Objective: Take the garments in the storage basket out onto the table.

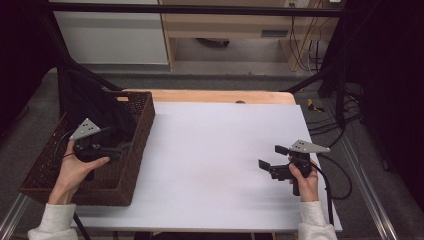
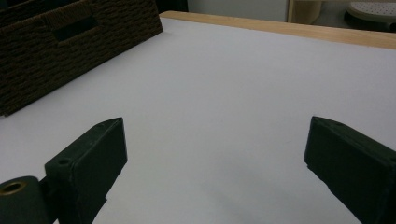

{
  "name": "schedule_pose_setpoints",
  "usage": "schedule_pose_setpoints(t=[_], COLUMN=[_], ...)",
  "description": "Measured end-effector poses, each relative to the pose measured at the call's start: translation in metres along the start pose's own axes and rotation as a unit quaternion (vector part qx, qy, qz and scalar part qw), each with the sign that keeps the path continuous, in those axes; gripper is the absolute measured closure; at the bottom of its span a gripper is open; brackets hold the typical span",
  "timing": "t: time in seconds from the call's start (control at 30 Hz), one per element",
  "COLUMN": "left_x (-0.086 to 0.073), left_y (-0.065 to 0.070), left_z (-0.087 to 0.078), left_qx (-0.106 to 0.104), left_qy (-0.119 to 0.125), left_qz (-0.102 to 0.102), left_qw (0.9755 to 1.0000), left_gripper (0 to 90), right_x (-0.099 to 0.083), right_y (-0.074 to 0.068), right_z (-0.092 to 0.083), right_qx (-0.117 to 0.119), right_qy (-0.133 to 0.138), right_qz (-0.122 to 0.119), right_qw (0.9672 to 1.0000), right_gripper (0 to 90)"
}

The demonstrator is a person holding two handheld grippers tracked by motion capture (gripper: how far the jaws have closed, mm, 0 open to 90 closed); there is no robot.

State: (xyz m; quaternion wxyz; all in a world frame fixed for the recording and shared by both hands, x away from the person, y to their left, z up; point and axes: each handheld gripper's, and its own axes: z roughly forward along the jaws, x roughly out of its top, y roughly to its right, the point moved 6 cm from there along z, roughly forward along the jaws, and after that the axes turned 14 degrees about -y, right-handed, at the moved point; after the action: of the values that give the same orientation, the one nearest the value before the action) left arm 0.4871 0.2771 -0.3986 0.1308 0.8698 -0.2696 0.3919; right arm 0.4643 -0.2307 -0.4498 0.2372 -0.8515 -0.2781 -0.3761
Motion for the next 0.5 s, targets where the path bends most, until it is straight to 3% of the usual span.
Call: schedule_pose_setpoints(t=[0.5], left_x=[0.006], left_y=[-0.03], left_z=[-0.01], left_qx=[0.024], left_qy=[-0.009], left_qz=[-0.016], left_qw=[0.9995], left_gripper=[0.6], right_x=[0.0], right_y=[0.001], right_z=[0.0], right_qx=[-0.003], right_qy=[0.0], right_qz=[0.002], right_qw=[1.0], right_gripper=[6.1])
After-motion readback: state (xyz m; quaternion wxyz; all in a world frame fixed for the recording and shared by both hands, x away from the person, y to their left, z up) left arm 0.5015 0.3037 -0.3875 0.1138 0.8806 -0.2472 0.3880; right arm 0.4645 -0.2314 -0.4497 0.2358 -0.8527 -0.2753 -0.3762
